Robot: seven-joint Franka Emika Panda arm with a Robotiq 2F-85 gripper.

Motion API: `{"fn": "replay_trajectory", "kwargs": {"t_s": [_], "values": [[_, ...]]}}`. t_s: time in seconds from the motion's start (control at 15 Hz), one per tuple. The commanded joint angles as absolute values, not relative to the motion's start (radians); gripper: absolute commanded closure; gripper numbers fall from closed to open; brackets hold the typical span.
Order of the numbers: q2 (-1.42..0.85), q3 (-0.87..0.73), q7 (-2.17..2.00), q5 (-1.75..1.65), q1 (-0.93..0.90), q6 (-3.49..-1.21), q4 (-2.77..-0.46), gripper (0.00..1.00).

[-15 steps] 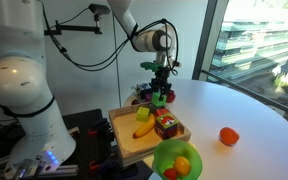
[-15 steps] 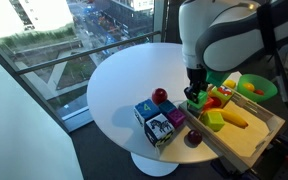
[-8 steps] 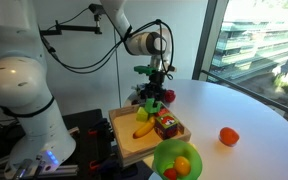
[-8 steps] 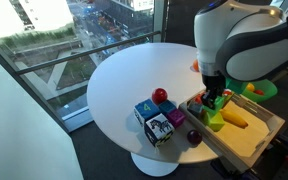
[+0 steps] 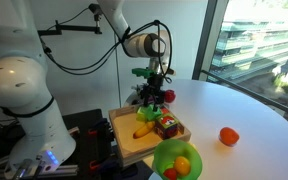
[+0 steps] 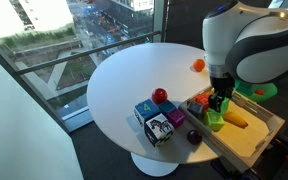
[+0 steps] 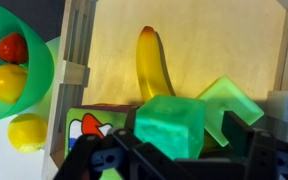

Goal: Place the green block on the tray then take the orange and green cube and put it on the table

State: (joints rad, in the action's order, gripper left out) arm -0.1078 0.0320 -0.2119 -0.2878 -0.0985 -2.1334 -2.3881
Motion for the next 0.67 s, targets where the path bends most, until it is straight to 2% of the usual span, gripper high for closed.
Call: {"fn": "replay_trajectory", "kwargs": {"t_s": [0.0,0.6], "values": [[-0.069,0.027,-0.194,-0.292,-0.079,-2.125,-2.395,0.00],[-0.044,-0.016,-0.211,-0.288,-0.021,-2.129,-2.379,0.00]]}}
